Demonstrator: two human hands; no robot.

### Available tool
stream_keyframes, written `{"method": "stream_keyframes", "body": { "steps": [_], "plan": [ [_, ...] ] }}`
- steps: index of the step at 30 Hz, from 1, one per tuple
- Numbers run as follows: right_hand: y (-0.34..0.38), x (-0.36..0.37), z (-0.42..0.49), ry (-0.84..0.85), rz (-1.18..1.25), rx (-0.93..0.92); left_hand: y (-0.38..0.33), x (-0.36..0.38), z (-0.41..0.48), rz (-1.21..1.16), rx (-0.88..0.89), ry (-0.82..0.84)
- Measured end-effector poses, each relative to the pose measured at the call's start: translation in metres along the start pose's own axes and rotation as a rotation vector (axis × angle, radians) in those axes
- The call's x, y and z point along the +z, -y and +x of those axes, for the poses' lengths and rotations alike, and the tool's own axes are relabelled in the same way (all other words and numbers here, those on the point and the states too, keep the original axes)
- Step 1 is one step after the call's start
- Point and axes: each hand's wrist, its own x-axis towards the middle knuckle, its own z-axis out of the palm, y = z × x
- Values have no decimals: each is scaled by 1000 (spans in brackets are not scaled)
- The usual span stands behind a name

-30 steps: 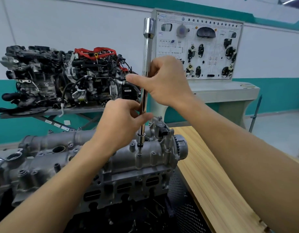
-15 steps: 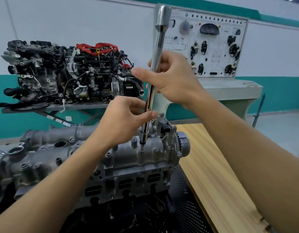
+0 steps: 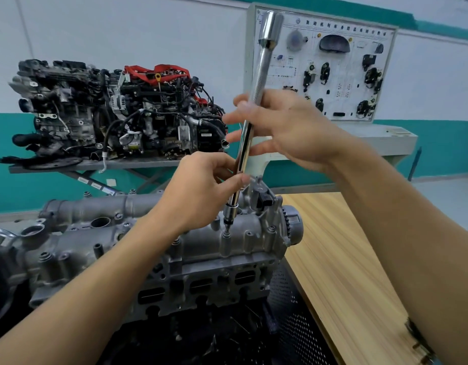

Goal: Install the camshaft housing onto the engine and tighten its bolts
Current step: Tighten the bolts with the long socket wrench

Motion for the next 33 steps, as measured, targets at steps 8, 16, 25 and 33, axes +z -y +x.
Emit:
{"method": "stream_keyframes", "body": {
  "steps": [8, 16, 25, 33],
  "plan": [
    [-6, 17, 10, -416, -483, -192, 2, 5, -6, -24, 17, 39],
    [-12, 0, -4, 54, 178, -107, 3, 3, -9, -59, 35, 65],
    [-14, 38, 8, -323, 32, -231, 2, 54, -25, -463, -340, -103],
    [-13, 41, 8, -433, -40, -195, -3, 58, -8, -307, -348, -139]
  ]
}}
